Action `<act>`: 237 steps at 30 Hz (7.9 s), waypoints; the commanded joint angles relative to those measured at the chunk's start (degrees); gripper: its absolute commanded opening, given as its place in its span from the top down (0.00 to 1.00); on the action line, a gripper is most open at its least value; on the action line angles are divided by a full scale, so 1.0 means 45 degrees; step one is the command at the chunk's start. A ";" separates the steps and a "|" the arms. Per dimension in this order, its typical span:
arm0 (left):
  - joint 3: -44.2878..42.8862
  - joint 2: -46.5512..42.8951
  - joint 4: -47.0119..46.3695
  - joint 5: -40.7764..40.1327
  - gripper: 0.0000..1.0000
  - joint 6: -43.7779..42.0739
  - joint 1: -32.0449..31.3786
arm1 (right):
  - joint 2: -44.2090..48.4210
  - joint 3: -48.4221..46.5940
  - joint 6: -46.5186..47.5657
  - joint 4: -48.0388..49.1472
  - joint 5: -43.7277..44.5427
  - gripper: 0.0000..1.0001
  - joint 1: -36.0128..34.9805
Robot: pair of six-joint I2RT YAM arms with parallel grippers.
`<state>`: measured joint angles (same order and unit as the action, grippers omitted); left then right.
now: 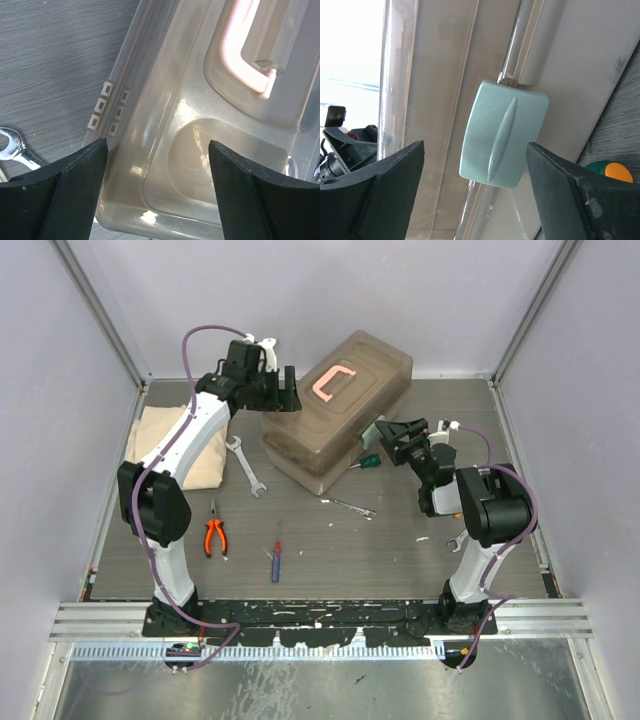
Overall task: Sort the tools into containers
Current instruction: Open the storage box at the center of the board.
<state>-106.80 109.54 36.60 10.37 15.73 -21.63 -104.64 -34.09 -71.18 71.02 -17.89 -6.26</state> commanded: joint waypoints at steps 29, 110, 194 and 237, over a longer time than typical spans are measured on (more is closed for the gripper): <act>0.0058 0.0644 0.1418 -0.0410 0.20 -0.0382 -0.0038 | 0.0872 -0.2705 0.2899 -0.8714 0.2042 0.41 -0.0258; -0.0035 0.0601 0.1497 -0.0134 0.20 -0.0489 -0.0108 | 0.2827 -0.3048 0.4490 -0.8316 0.1440 0.26 -0.0445; 0.1498 -0.1832 -0.0321 0.0661 0.04 0.0846 0.0832 | -0.2813 -0.4556 -0.2320 -0.1239 -0.1842 0.02 -0.0168; 0.1840 -0.1956 -0.0535 0.1254 0.02 0.0452 0.0695 | -0.0002 -0.3476 -0.1546 -0.1630 -0.1577 0.03 -0.0536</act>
<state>-97.82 101.67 36.05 13.91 18.57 -17.91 -110.37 -52.36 -82.43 64.60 -26.87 -8.12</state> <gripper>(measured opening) 0.983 0.974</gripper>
